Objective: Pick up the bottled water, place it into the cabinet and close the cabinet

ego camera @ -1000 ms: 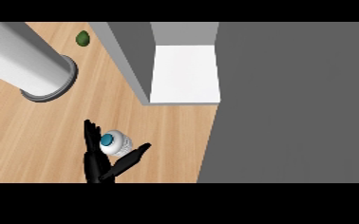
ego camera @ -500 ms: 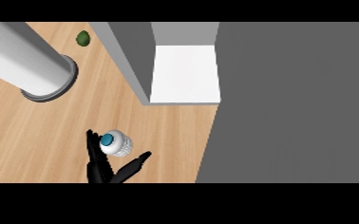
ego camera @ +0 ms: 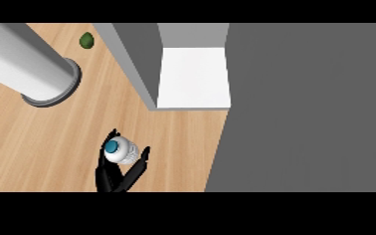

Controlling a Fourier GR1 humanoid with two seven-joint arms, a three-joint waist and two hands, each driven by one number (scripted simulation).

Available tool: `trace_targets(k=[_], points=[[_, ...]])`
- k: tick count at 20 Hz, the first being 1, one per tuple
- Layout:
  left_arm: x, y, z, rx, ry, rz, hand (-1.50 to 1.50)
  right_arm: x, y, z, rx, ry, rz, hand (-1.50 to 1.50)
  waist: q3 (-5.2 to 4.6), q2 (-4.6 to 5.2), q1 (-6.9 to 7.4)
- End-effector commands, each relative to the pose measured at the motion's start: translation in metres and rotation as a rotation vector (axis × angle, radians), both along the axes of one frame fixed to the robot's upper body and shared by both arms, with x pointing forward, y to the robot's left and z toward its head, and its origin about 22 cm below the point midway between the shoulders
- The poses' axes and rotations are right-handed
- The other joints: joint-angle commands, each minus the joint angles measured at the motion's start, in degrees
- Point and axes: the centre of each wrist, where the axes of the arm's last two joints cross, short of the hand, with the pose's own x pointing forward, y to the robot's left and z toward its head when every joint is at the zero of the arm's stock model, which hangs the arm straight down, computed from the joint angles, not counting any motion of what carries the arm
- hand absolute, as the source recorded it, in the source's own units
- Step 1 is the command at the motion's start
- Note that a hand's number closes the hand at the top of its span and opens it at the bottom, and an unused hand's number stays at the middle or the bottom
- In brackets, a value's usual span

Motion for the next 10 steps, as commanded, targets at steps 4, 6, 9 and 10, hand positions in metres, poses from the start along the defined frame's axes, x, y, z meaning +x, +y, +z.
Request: trace_targets(k=[4,6,9,10], points=[[0.0,0.016,-0.008,-0.031,-0.08,0.004,1.5,-0.023,-0.011,0.031,0.011,-0.057,-0.033,-1.5,-0.03,0.0,0.19],[-0.002,0.009,0.0,-0.056,-0.083,-0.003,1.5,-0.02,0.003,0.009,-0.001,-0.07,-0.046,-1.5,0.04,-0.11,0.15],[0.02,-0.012,-0.004,-0.057,-0.101,-0.025,1.5,-0.013,-0.003,0.021,-0.016,-0.074,-0.007,-1.5,-0.05,0.08,-0.16],[0.007,-0.003,-0.001,-0.086,-0.134,-0.014,1.5,-0.028,-0.007,0.022,0.004,-0.066,-0.023,-1.5,0.01,-0.13,-0.14]])
